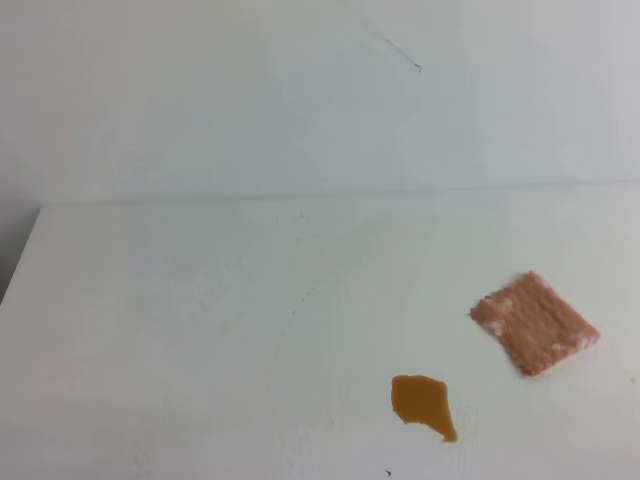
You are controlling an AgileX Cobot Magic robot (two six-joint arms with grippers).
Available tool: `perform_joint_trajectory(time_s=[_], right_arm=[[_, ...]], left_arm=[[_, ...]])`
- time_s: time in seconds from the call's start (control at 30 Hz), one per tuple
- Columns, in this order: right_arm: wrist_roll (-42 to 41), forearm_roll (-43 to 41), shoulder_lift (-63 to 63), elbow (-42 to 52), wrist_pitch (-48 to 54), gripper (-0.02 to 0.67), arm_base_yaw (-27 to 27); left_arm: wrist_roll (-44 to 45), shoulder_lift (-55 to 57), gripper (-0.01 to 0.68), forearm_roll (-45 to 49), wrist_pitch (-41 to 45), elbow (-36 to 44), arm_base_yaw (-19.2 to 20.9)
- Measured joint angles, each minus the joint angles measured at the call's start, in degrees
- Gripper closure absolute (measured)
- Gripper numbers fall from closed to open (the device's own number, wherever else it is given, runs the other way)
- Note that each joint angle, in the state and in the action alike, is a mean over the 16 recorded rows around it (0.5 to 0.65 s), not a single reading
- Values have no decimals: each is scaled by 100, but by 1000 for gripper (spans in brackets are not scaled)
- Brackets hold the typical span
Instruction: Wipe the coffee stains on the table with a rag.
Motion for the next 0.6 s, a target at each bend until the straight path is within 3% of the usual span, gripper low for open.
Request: perform_joint_trajectory(time_s=[0.33, 0.6], right_arm=[[0, 0, 11, -12, 5, 653, 0], [0, 0, 11, -12, 5, 653, 0]], left_arm=[[-913, 0, 675, -91, 18, 0, 0], [-975, 0, 675, -95, 26, 0, 0]])
